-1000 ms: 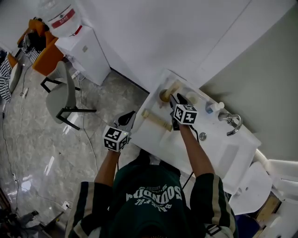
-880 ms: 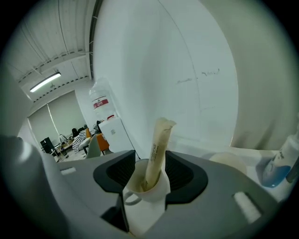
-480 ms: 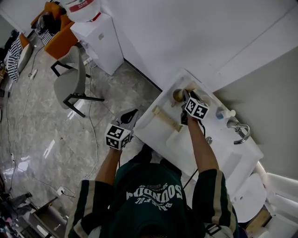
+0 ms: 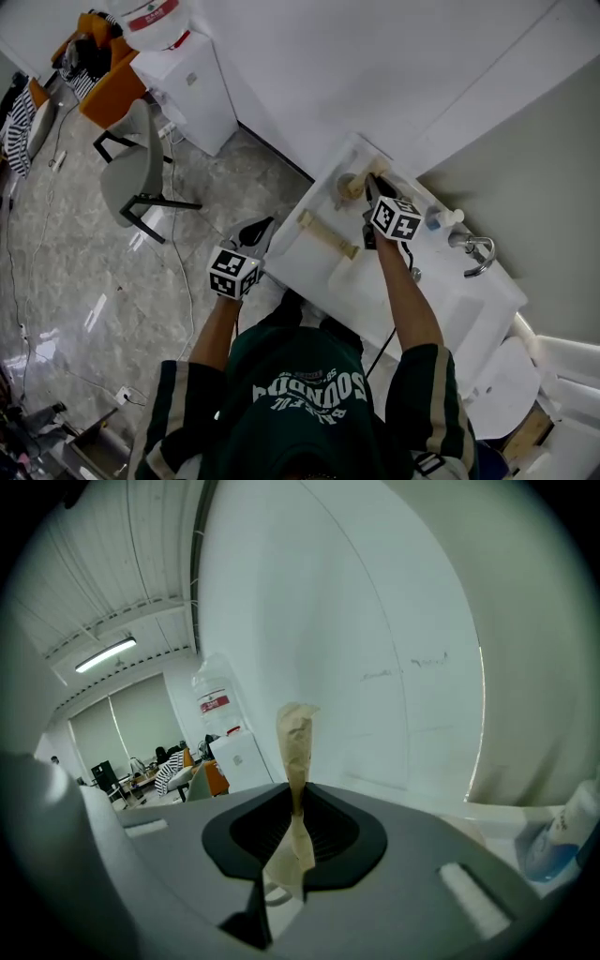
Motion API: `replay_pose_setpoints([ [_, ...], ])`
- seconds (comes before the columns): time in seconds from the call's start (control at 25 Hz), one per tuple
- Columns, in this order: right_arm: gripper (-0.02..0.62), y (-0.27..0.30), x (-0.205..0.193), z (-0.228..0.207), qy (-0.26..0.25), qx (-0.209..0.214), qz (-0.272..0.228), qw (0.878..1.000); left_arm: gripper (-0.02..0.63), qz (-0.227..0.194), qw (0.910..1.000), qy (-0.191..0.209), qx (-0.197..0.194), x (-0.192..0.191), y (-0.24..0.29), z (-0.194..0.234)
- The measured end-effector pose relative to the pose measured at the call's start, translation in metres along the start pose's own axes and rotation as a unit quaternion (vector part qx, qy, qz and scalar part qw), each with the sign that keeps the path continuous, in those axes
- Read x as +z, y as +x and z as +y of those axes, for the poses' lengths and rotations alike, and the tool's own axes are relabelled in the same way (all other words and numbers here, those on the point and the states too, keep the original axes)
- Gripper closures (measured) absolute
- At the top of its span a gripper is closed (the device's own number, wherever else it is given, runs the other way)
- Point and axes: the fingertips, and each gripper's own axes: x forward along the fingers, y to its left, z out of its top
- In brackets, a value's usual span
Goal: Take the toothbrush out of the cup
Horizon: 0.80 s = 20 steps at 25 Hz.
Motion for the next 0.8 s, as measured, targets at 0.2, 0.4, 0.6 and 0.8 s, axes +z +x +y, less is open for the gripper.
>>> replay_pose_setpoints([
  [0.2, 0.554, -0.038, 0.031, 0.006, 0.005, 0.009, -0.043, 0.999, 0.555, -0.002, 0.9996, 0.014, -0.023, 0.008, 0.007, -0.013],
  [0.4, 0.555, -0.08, 0.048, 0.003, 0.02, 0.013, -0.072, 0.997, 0.555, -0.006, 0.9982, 0.031, -0.05, 0.021, 0.021, -0.028],
  [0.6, 0.555, -0.11, 0.035, 0.002, 0.013, 0.028, -0.06, 0.998, 0.555, -0.002, 0.9963, 0.041, -0.075, 0.024, 0.033, -0.046],
  [0.8, 0.555, -0.127, 0.002, 0.01, -0.001, 0.054, -0.022, 0.998, 0.555, 0.006, 0.9945, 0.047, -0.094, 0.019, 0.041, -0.058],
])
